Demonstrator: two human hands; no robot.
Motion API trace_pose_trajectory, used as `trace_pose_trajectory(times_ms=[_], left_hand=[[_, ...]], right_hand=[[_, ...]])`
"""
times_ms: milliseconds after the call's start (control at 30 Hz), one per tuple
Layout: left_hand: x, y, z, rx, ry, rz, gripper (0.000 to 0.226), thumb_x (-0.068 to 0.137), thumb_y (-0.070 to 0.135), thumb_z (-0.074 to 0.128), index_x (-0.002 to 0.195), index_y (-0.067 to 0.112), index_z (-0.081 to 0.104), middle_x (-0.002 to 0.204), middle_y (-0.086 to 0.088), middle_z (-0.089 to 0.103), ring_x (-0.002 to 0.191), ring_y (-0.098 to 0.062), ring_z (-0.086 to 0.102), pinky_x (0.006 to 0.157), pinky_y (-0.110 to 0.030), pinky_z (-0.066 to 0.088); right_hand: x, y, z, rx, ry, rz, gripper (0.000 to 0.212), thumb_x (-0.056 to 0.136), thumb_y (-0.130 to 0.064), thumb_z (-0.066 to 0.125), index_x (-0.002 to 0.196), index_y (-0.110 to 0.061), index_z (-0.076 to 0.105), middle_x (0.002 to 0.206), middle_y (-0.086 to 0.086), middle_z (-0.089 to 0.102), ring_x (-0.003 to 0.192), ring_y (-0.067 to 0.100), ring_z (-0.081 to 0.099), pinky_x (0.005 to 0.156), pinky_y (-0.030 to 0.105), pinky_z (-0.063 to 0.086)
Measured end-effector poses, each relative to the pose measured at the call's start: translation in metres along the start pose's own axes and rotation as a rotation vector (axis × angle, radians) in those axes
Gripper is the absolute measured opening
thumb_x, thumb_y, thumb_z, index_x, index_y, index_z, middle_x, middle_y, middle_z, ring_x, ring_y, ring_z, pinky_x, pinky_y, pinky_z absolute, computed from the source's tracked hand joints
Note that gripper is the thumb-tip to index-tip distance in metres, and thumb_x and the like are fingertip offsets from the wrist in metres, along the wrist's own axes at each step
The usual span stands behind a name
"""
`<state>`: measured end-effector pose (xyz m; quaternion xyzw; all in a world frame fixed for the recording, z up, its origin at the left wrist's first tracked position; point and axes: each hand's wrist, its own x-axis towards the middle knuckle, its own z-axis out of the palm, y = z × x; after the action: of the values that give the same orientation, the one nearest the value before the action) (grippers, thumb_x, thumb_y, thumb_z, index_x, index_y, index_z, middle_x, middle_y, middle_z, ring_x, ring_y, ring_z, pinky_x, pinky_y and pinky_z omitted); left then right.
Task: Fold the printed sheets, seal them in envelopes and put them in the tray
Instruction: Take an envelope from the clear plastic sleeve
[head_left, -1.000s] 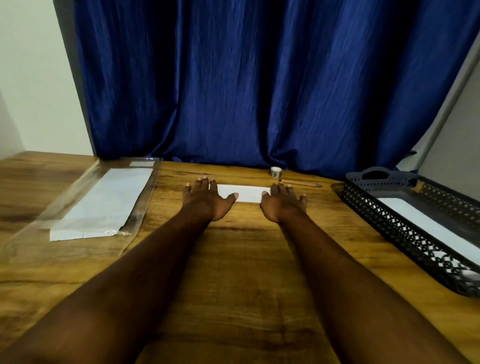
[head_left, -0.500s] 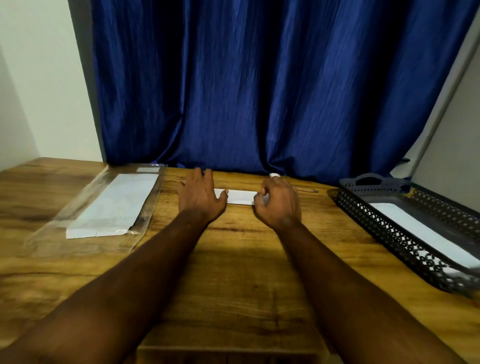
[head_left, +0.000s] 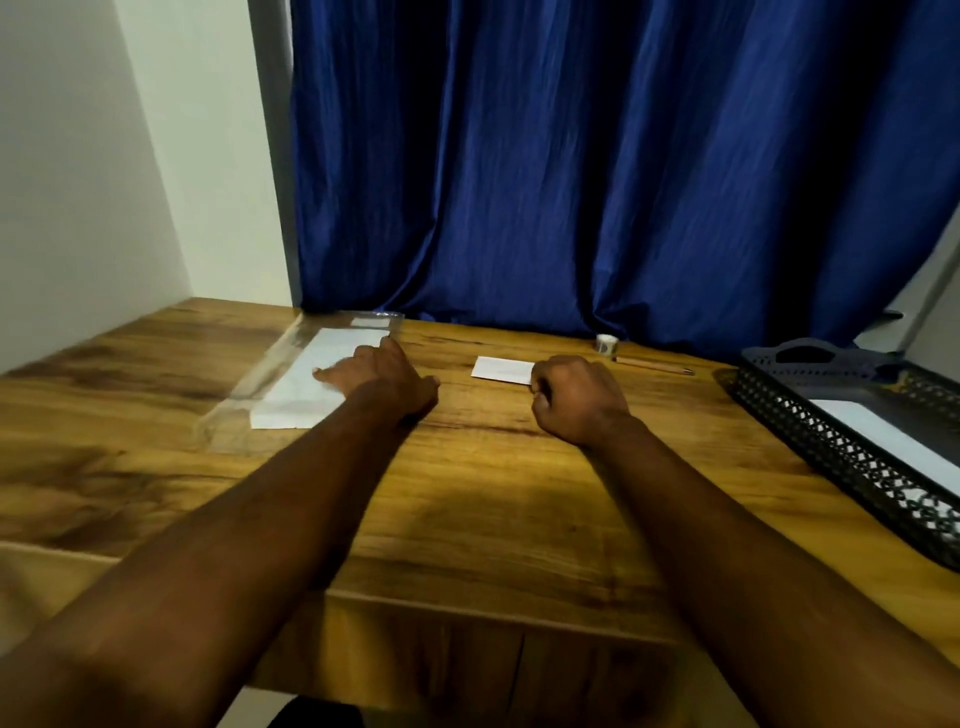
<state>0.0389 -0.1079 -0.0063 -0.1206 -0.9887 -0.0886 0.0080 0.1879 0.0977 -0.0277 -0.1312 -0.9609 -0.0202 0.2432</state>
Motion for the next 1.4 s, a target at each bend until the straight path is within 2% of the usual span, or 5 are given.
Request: trace_pose_trajectory(times_ms=[167, 400, 667, 1267, 1400], left_hand=[[-0.002, -0.02, -0.028, -0.143, -0.083, 0.08, 0.064, 0.078, 0.042, 0.082, 0.129, 0.013, 0.056, 0.119, -0.011, 0.061, 0.107, -0.03, 0.06, 0.078, -0.041, 0.049], [-0.01, -0.053, -0.068, -0.05, -0.469, 0.349, 0.016, 0.107, 0.023, 0.053, 0.117, 0.014, 0.062, 0.123, -0.008, 0.054, 0.102, -0.021, 0.053, 0.082, -0.034, 0.042], [0.003, -0.106, -0.06, -0.298, -0.717, 0.391, 0.083, 0.073, 0.015, 0.084, 0.149, 0.024, 0.05, 0.143, -0.009, 0.058, 0.134, -0.032, 0.051, 0.105, -0.052, 0.047], [0.034, -0.129, -0.05, -0.234, -0.28, 0.568, 0.024, 0.095, 0.002, 0.069, 0.088, 0.024, 0.074, 0.094, -0.003, 0.073, 0.089, -0.019, 0.064, 0.08, -0.034, 0.053], [0.035, -0.132, -0.047, -0.289, -0.279, 0.551, 0.021, 0.095, 0.0, 0.07, 0.108, 0.014, 0.077, 0.097, -0.002, 0.073, 0.092, -0.017, 0.065, 0.079, -0.029, 0.054]], right_hand=[[0.006, -0.045, -0.007, 0.215, 0.017, -0.021, 0.006, 0.084, -0.027, 0.064, 0.088, -0.027, 0.068, 0.091, -0.008, 0.066, 0.086, 0.018, 0.061, 0.074, 0.038, 0.055], [0.006, -0.121, -0.013, 0.379, -0.121, -0.25, 0.007, 0.086, -0.025, 0.069, 0.091, -0.029, 0.07, 0.093, -0.012, 0.066, 0.085, 0.01, 0.06, 0.073, 0.036, 0.057], [0.008, -0.155, 0.0, 0.457, -0.204, -0.254, 0.011, 0.082, -0.021, 0.066, 0.083, -0.029, 0.073, 0.08, -0.012, 0.069, 0.077, 0.005, 0.064, 0.072, 0.042, 0.062], [0.002, -0.195, -0.009, 0.485, 0.086, -0.259, 0.027, 0.099, -0.051, 0.061, 0.11, -0.033, 0.078, 0.124, -0.011, 0.059, 0.121, 0.009, 0.046, 0.102, 0.044, 0.037], [0.008, -0.206, -0.01, 0.281, -0.014, -0.177, 0.034, 0.093, -0.06, 0.066, 0.109, -0.034, 0.08, 0.138, -0.005, 0.057, 0.132, 0.016, 0.041, 0.103, 0.047, 0.031]])
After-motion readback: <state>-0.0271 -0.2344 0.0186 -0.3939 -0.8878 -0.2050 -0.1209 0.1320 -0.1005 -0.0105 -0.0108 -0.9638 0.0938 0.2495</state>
